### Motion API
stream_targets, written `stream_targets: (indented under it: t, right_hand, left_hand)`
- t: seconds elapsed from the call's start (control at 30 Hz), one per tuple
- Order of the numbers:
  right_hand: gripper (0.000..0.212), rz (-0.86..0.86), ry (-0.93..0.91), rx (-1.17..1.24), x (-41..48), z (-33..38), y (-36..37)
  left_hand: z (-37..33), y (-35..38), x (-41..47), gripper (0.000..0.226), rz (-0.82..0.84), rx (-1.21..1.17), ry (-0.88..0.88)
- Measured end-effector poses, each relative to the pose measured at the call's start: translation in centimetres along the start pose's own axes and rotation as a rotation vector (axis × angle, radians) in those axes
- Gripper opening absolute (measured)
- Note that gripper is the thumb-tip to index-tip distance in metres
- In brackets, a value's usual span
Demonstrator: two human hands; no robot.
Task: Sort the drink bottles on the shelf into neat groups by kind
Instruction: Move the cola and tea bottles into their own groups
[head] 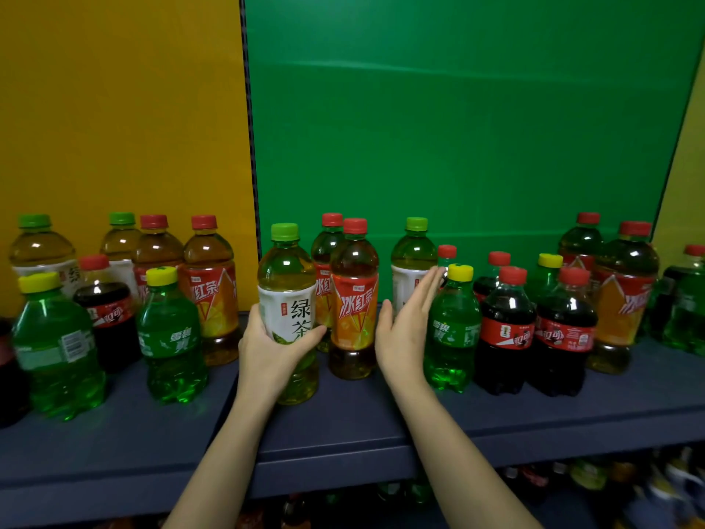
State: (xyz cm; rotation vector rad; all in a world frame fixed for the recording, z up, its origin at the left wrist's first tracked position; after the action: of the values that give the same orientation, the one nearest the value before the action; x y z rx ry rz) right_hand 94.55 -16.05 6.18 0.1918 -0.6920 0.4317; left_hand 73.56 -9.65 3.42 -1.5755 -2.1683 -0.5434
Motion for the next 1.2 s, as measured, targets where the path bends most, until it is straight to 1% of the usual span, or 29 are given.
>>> stream_targets:
  t: [0.13,0.27,0.4,0.57,0.67,0.77,0.87,1.03,1.1,1.2]
  right_hand:
    - [0.082,-0.03,0.09,-0.09,1.0,-0.9,0.1]
    - [0.087,-0.012,0.22,-0.136,1.5,-2.4,0.5]
    - [0.081,0.009,0.307,-0.109,1.3,-3.9,0.8]
    - [0.072,0.054,0.296,-0.084,1.0,-4.7,1.1]
    - [0.072,0.059,0.282,-0.07,0.2,-4.9,1.1]
    - [0.076,0.055,0.281,-0.061,-0.5,-4.9,0.7]
    - [0.077,0.045,0.261,-0.062,-1.1,-4.5,0.2]
    - [0.076,0.035,0.221,-0.047,-2.0,-3.6,-0.4]
    - [0.073,0.047,0.231,-0.035,-2.2,-3.3,-0.7]
    - [0.061,0.088,0.2,-0.05,-2.3,-2.8,-1.2]
  left_hand:
    - [-0.1,0.0,0.0,0.059,-0.006,-0.001,0.005]
    - [-0.2,-0.1,-0.2,0.055,-0.01,-0.008,0.004]
    - [-0.2,-0.1,-0.3,0.052,-0.018,-0.027,-0.002]
    - [-0.2,-0.2,-0.2,0.056,-0.023,-0.036,-0.011]
    - [-0.3,-0.3,-0.3,0.056,-0.024,-0.04,-0.005]
    - [-0.4,-0.4,-0.5,0.062,-0.024,-0.052,-0.015]
    - [-0.6,-0.6,-0.6,0.058,-0.03,-0.055,-0.017]
    - [-0.8,-1.0,-0.9,0.057,-0.039,-0.038,0.006]
    - [-1.1,-1.3,-1.1,0.058,-0.048,-0.035,0.017]
    - [-1.7,-1.9,-1.7,0.053,-0.058,-0.026,0.035]
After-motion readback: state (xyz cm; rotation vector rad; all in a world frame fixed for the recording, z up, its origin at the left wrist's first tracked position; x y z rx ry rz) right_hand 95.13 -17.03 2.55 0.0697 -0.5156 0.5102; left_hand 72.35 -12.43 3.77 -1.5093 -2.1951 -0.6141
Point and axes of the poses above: each hand's wrist, its own x-axis towards the middle knuckle, its own y-axis out of the palm, z = x × y, the point moved 10 cm from there along x, towards the middle knuckle, and after that the axes turned 14 degrees about -z, right-handed, at the moved point
